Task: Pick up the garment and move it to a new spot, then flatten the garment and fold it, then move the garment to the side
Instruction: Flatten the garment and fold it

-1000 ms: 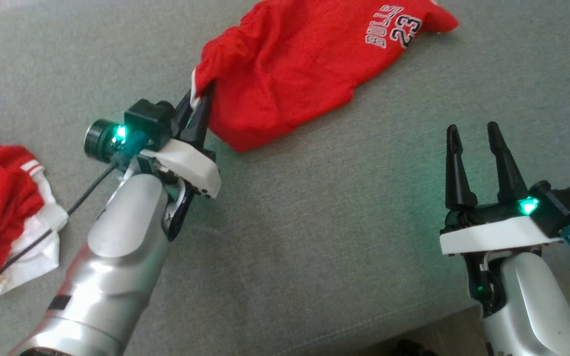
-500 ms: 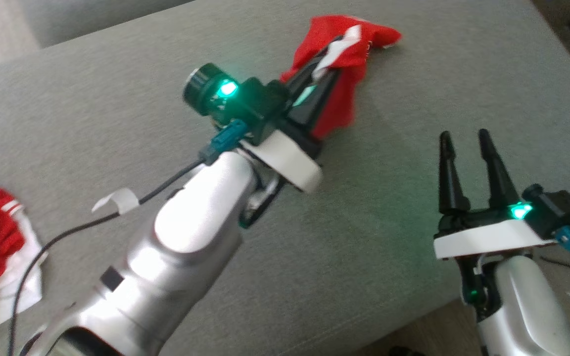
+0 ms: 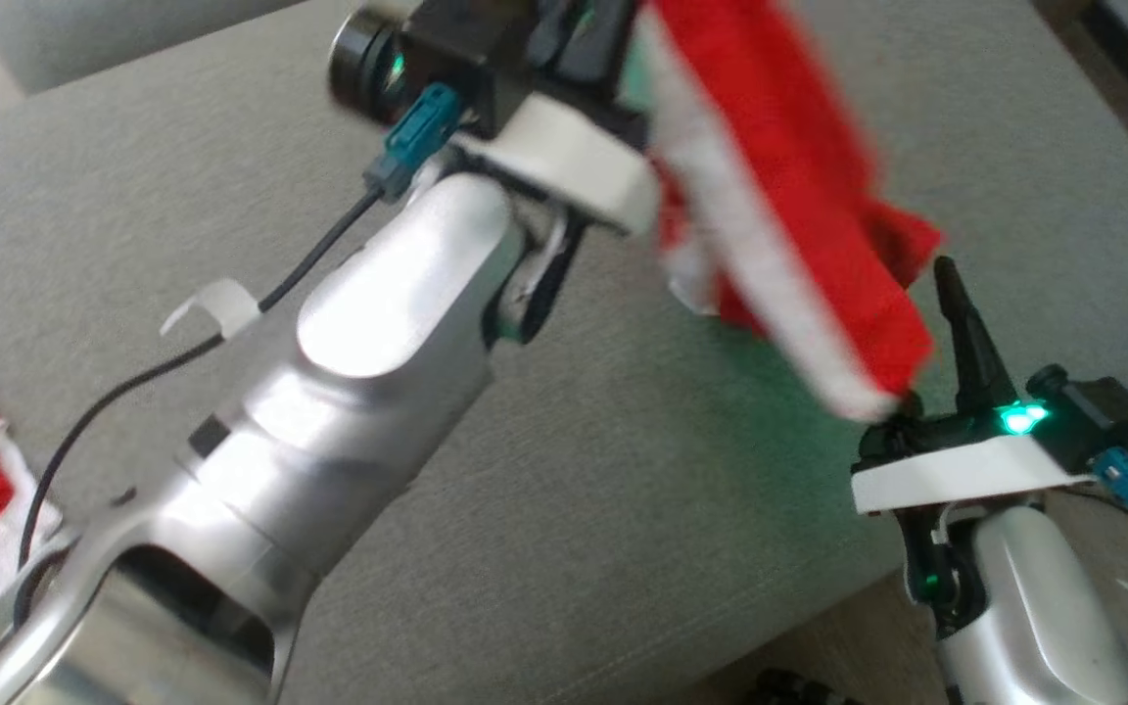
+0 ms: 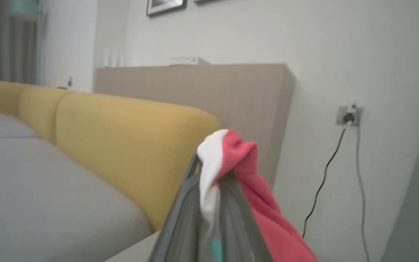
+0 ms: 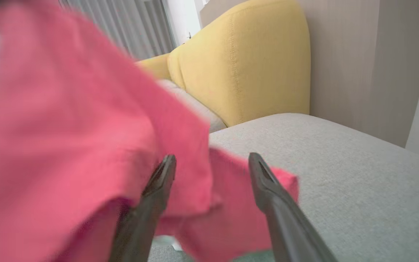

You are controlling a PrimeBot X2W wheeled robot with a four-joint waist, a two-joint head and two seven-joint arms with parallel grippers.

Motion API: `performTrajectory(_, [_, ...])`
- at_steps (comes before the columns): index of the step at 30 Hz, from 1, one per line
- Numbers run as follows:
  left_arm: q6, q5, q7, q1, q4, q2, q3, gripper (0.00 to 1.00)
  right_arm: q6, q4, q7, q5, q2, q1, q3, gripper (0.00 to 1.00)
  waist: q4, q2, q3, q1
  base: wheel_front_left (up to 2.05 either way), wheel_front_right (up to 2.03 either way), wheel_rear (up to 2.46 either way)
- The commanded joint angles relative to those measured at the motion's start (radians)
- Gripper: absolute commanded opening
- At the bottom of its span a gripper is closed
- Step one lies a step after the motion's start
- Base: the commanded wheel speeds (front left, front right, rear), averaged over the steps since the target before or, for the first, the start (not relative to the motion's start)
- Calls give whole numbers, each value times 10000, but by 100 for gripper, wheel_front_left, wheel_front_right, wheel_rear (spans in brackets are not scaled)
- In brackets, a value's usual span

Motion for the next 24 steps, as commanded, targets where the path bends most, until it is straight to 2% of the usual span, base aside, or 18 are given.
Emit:
performTrajectory(1, [-52,-13,-107,-98,217,185,214,0,65,-377,-63,-35,-39,-144,120,100,314,0,213,0,0,0,0])
performTrajectory(5, [-314,39,-184,628,1542,529,-13,0,65,-423,-63,-160,-39,-187,-46,100,871,0,434,0,0,0,0])
performTrajectory(11, [-372,30,-263,1563,3226,940,-47,0,65,-373,-63,-537,-39,-270,-150,100,1757,0,515,0,0,0,0])
performTrajectory(12, [-342,52,-277,1634,3442,969,-20,73,65,-357,-63,-593,-39,-290,-140,100,1867,0,496,0,0,0,0])
performTrajectory(13, [-302,65,-290,1697,3621,977,30,100,65,-350,-63,-638,-39,-309,-147,100,1971,0,483,0,0,0,0])
performTrajectory(17, [-213,128,-318,1804,3670,901,575,100,65,-293,-63,-834,-39,-345,-174,100,2364,0,404,0,0,0,0])
performTrajectory(24, [-348,1360,-323,2390,1906,938,1792,100,65,-209,-63,-1062,-39,-272,-196,100,2797,0,-63,0,0,0,0])
